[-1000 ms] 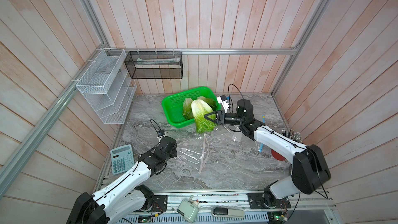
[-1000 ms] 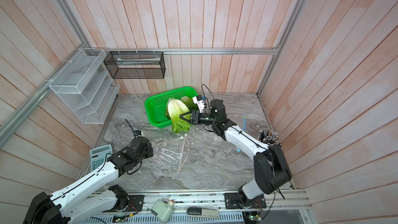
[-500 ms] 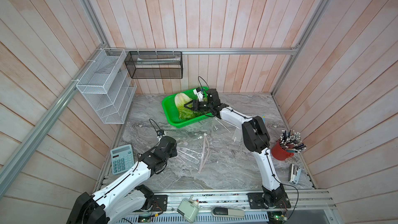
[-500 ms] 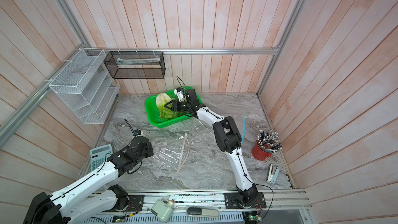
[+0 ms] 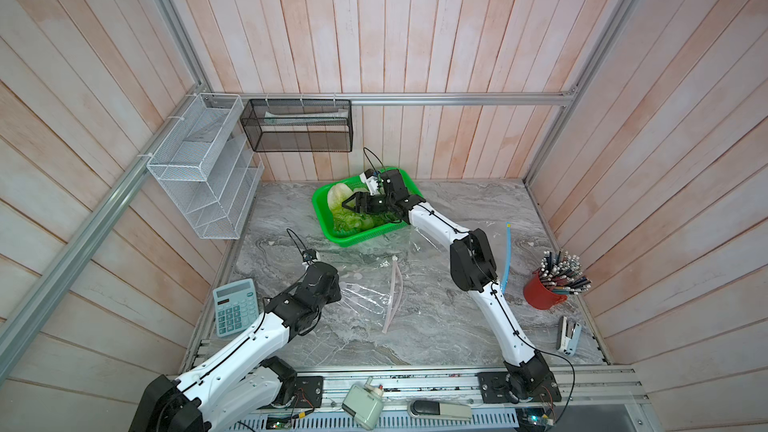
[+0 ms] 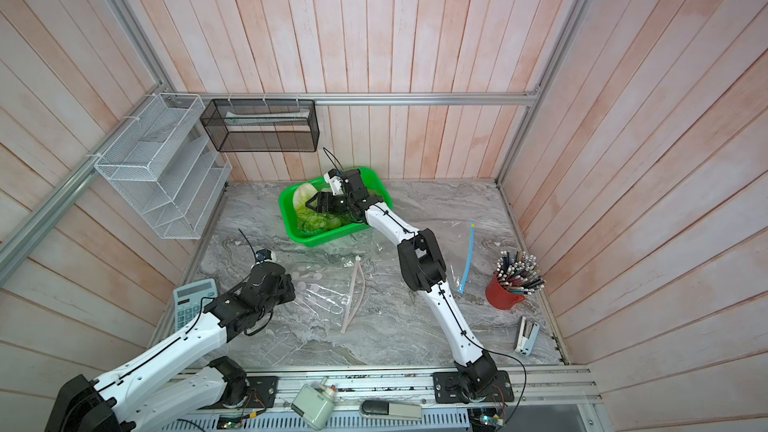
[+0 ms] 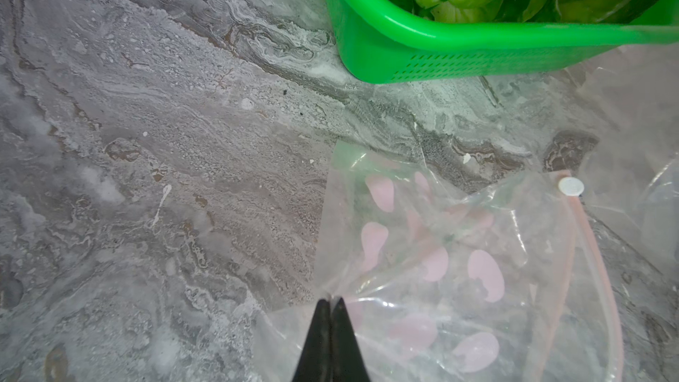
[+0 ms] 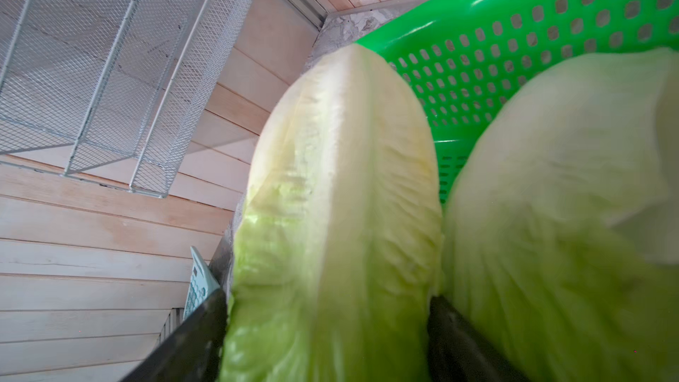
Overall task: Open the zip-top bag and take out the chinese cabbages
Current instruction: Place the Chinese cabbage in the basket.
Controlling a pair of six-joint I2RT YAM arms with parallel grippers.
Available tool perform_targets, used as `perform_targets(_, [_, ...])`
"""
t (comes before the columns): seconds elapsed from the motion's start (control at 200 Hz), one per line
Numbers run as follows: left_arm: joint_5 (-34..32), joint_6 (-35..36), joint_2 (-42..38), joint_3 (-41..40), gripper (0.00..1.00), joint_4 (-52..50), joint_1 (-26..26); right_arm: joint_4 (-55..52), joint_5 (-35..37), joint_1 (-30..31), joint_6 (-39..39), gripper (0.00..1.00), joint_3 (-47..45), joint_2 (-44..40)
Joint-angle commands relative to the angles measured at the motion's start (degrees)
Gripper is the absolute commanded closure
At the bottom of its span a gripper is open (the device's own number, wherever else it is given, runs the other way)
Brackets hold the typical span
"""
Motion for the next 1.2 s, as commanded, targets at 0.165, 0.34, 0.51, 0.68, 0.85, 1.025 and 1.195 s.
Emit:
perform_targets(0.165, [0.5, 0.7, 0.2, 0.1, 1.0, 2.1, 0.6, -6.7, 10.3, 0.3, -4.7, 0.02, -3.2, -8.6])
perform_targets(0.34, [-0.5, 0.9, -1.1, -0.4, 1.0, 1.7, 0.6, -5.0, 17.3, 0.2, -7.0, 0.02, -11.8, -17.7])
perform_targets(0.51, [-0.5, 0.8, -2.4, -1.1, 1.0, 2.7, 1.2, -4.6, 23.7, -0.3, -12.8, 0.02, -20.2, -27.2])
perform_targets(0.68, [0.9, -0.2, -4.0, -3.0, 1.0, 7.0, 2.9, 3.9, 23.0, -4.7, -14.2, 0.02, -42.4, -42.4])
perform_targets(0.85, [3.5, -1.4, -1.1, -3.9, 1.0, 11.3, 3.7, 18.8, 20.8, -11.6, -11.9, 0.02, -68.8, -61.8])
perform_targets(1.025, [6.1, -2.7, 2.9, -4.0, 1.0, 15.0, 3.7, 19.2, 20.1, -18.3, -16.9, 0.02, -82.1, -72.8])
perform_targets(1.195, [9.9, -2.7, 5.9, -3.2, 0.98, 16.0, 3.5, 20.8, 18.6, -25.3, -19.1, 0.02, -88.9, -77.2])
